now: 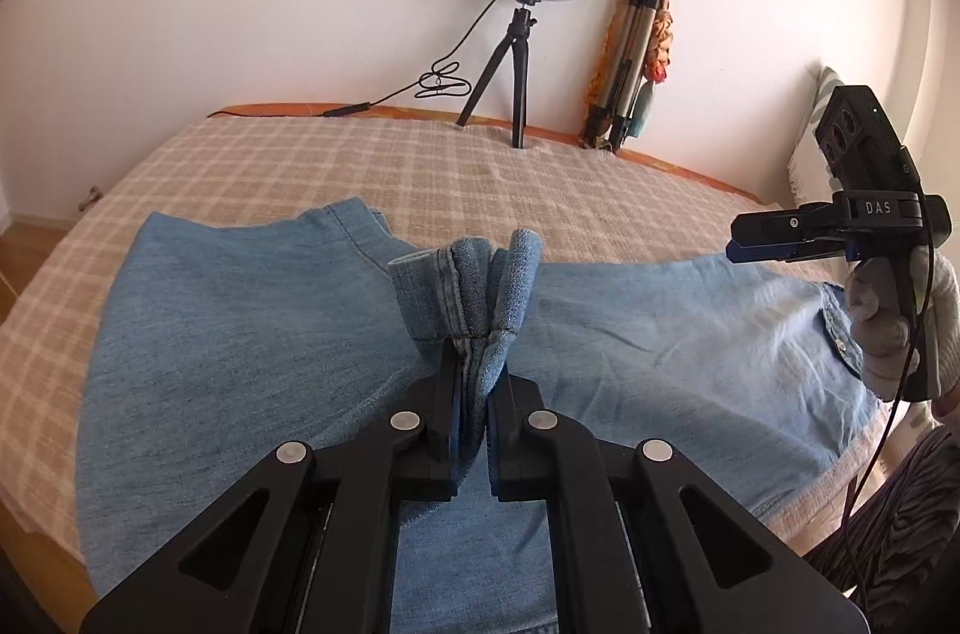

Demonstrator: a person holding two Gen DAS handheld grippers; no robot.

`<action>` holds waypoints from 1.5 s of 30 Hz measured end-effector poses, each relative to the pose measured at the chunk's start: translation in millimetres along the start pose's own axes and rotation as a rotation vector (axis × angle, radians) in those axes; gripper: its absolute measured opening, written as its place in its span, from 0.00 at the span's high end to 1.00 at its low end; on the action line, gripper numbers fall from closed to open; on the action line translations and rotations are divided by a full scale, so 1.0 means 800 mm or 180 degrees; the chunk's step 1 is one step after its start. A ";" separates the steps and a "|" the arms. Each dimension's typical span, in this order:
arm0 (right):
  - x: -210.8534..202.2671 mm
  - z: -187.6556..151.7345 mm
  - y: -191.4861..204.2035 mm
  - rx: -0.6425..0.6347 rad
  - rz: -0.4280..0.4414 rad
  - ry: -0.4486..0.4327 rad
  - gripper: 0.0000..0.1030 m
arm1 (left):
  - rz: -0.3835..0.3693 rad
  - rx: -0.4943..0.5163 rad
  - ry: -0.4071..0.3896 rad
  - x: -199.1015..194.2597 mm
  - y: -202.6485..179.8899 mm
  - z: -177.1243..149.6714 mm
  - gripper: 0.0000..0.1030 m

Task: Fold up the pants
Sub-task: 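Lift the hems with the left tool while the right tool closes on them too, then fold the held hems over toward the waistband with both tools, then open them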

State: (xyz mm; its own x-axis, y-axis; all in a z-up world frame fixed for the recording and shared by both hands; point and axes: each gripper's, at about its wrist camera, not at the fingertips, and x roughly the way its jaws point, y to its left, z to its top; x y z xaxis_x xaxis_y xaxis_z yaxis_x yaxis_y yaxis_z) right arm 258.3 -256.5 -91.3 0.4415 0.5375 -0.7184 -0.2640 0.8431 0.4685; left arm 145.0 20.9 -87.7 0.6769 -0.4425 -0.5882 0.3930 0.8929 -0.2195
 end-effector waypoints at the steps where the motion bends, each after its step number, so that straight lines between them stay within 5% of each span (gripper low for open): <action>1: 0.012 0.009 0.005 0.0035 0.0083 0.0039 0.26 | -0.0013 -0.0017 -0.0031 -0.003 0.000 0.002 0.95; 6: 0.093 0.041 0.030 0.0333 0.0618 0.0386 0.26 | -0.0088 -0.0099 -0.0150 -0.018 -0.002 0.010 0.95; 16: 0.219 0.067 0.048 0.0868 0.0962 0.0761 0.27 | -0.0246 -0.0083 -0.0154 -0.027 -0.018 0.003 0.95; 19: 0.226 0.069 0.055 0.0786 0.0849 0.0762 0.66 | -0.0291 -0.0048 -0.0087 -0.023 -0.028 -0.005 0.95; 23: 0.199 0.073 0.063 0.0517 0.0660 0.0554 0.91 | -0.0363 -0.0040 -0.0054 -0.022 -0.038 -0.008 0.95; 30: 0.107 0.075 0.054 0.0128 0.0174 0.0058 0.93 | -0.0591 0.0050 -0.0052 -0.019 -0.081 0.000 0.95; 45: -0.070 0.016 -0.043 0.0238 -0.0492 -0.0404 0.94 | -0.1290 0.0545 0.0136 -0.001 -0.230 -0.002 0.95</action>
State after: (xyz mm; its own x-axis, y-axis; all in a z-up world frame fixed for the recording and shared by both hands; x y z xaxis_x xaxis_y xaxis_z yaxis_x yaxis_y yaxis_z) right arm 254.1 -315.9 -60.8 0.5775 0.3915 -0.7164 -0.1225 0.9092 0.3980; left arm 70.9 -143.1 -47.6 0.4218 -0.7472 -0.5136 0.7214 0.6197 -0.3091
